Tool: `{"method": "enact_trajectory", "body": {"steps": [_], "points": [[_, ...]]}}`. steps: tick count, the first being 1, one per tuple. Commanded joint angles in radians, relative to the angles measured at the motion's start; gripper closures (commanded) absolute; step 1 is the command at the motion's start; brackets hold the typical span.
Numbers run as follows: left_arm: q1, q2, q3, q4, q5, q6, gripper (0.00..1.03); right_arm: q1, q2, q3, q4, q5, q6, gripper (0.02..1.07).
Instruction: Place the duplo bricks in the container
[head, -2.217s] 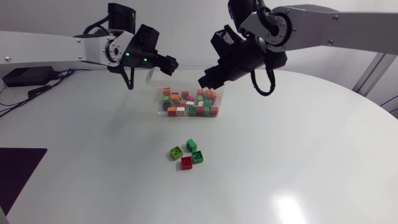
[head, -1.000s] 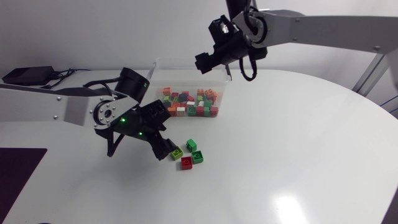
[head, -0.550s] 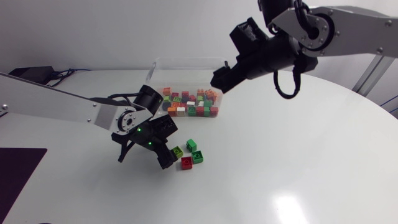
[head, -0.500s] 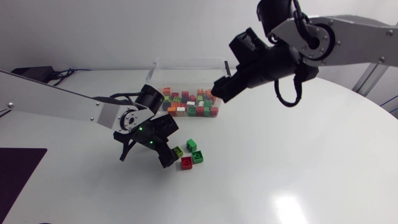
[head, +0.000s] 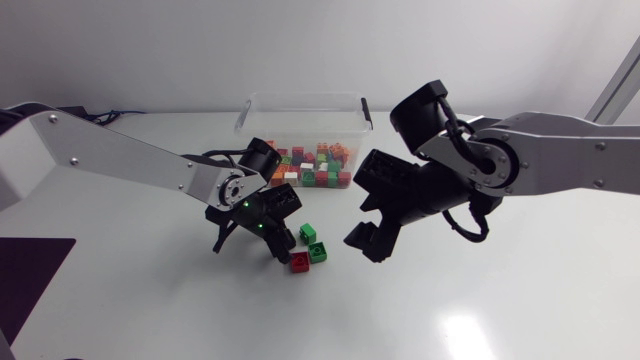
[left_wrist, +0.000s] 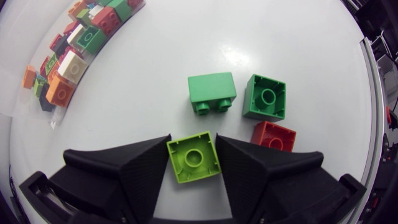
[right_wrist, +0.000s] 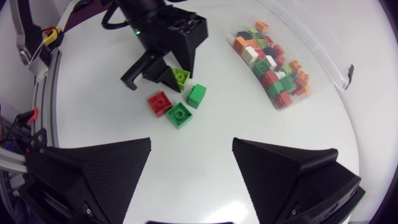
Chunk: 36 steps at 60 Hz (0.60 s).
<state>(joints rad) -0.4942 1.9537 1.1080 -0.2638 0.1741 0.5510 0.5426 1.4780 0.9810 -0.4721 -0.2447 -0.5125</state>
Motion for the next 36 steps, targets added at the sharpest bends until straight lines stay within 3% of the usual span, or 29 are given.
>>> {"method": "enact_trajectory", "body": {"steps": [1, 8, 18, 36], "points": [[0.002, 0.044, -0.007, -0.012, -0.010, 0.012, 0.77, 0.005, 0.045, -0.022, -0.008, -0.028, -0.126, 0.12], [0.006, -0.001, -0.036, -0.012, -0.008, 0.013, 0.78, 0.003, 0.122, -0.011, -0.003, -0.111, -0.247, 0.10], [0.011, -0.090, -0.088, -0.017, -0.008, 0.015, 0.79, 0.026, 0.245, 0.002, 0.012, -0.150, -0.380, 0.10], [0.034, -0.272, -0.122, -0.043, -0.004, 0.012, 0.79, 0.020, 0.403, 0.085, 0.053, -0.203, -0.466, 0.10]]}}
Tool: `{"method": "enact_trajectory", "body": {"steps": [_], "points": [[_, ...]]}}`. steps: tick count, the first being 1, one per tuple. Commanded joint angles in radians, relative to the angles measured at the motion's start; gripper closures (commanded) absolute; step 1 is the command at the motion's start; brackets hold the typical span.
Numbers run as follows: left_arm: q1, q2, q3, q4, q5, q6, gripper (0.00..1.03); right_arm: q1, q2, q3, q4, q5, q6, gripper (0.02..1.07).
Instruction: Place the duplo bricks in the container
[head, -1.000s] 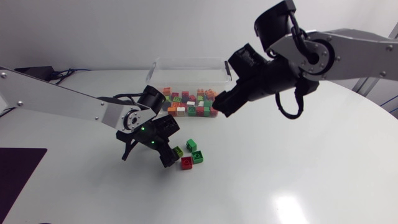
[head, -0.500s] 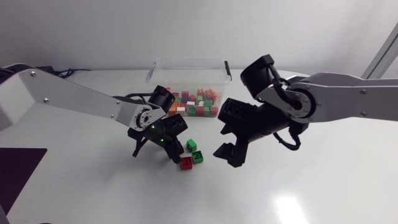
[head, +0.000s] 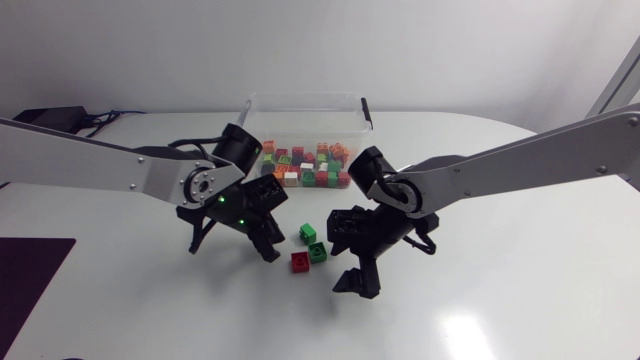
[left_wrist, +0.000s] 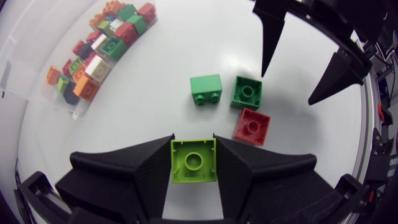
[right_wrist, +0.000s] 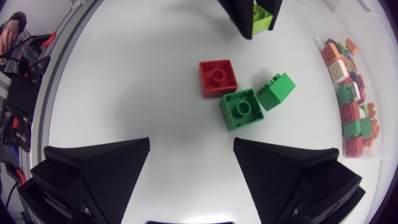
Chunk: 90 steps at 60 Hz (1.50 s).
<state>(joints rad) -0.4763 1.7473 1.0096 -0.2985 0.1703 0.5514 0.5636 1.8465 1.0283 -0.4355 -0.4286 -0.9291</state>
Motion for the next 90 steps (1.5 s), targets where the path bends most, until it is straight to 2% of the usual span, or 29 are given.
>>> {"method": "enact_trajectory", "body": {"steps": [1, 23, 47, 58, 66, 72, 90], "points": [[0.018, -0.074, -0.023, -0.010, 0.001, 0.012, 0.79, -0.001, 0.040, 0.042, 0.020, -0.021, -0.050, 0.10], [0.056, -0.233, 0.050, -0.019, 0.023, -0.019, 0.79, -0.008, 0.149, 0.150, 0.029, -0.038, -0.091, 0.10], [0.074, -0.209, 0.146, -0.002, 0.029, -0.047, 0.79, 0.001, 0.237, 0.230, 0.044, -0.041, -0.105, 0.13], [0.076, -0.190, 0.182, -0.001, 0.031, -0.050, 0.79, 0.001, 0.241, 0.239, 0.024, -0.041, -0.119, 0.33], [0.081, -0.166, 0.231, 0.002, 0.031, -0.061, 0.79, -0.004, 0.232, 0.219, 0.020, -0.041, -0.135, 0.64], [0.081, -0.135, 0.276, 0.022, 0.029, -0.084, 0.79, -0.005, 0.198, 0.200, -0.002, -0.039, -0.135, 0.82], [0.090, 0.012, 0.448, 0.110, 0.029, -0.182, 0.79, -0.064, 0.005, 0.145, -0.094, -0.044, -0.128, 0.82]]}}
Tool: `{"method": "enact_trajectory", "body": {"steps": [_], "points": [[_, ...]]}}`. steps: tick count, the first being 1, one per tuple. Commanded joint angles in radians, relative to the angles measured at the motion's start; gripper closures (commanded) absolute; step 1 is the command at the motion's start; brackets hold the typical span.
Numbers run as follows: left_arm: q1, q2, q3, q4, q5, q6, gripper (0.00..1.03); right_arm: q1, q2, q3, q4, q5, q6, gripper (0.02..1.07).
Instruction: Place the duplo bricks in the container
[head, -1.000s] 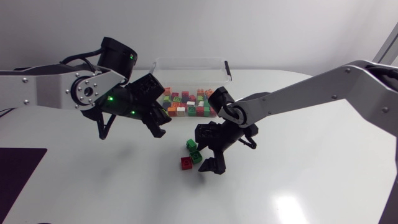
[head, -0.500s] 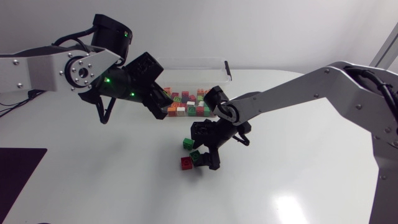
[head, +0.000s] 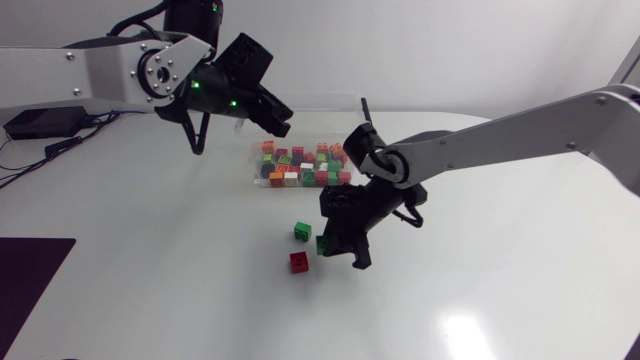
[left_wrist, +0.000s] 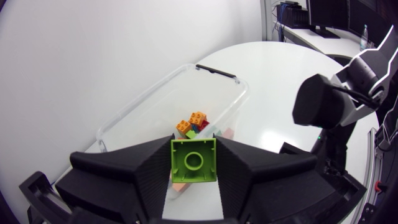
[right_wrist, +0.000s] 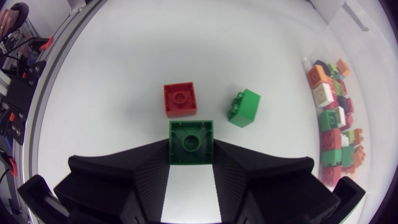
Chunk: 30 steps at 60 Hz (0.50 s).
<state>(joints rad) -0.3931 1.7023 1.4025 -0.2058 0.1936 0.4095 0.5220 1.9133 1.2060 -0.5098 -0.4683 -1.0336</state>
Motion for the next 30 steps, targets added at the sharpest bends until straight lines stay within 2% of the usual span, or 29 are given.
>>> {"method": "enact_trajectory", "body": {"steps": [1, 14, 22, 25, 27, 30], "points": [[0.007, 0.074, 0.070, 0.019, 0.006, -0.043, 0.79, -0.027, -0.074, -0.037, -0.022, -0.006, -0.020, 0.82], [0.028, 0.221, 0.231, 0.020, -0.011, -0.090, 0.78, -0.074, -0.198, -0.068, -0.053, -0.041, 0.009, 0.82], [0.039, 0.293, 0.296, 0.022, -0.043, -0.103, 0.74, -0.096, -0.257, -0.057, -0.056, -0.043, 0.038, 0.82], [0.045, 0.310, 0.312, 0.025, -0.056, -0.109, 0.62, -0.105, -0.272, -0.046, -0.056, -0.043, 0.047, 0.82], [0.051, 0.321, 0.323, 0.028, -0.065, -0.123, 0.40, -0.116, -0.280, -0.031, -0.056, -0.049, 0.063, 0.82], [0.054, 0.324, 0.328, 0.028, -0.075, -0.127, 0.17, -0.128, -0.287, -0.010, -0.056, -0.053, 0.081, 0.82]]}}
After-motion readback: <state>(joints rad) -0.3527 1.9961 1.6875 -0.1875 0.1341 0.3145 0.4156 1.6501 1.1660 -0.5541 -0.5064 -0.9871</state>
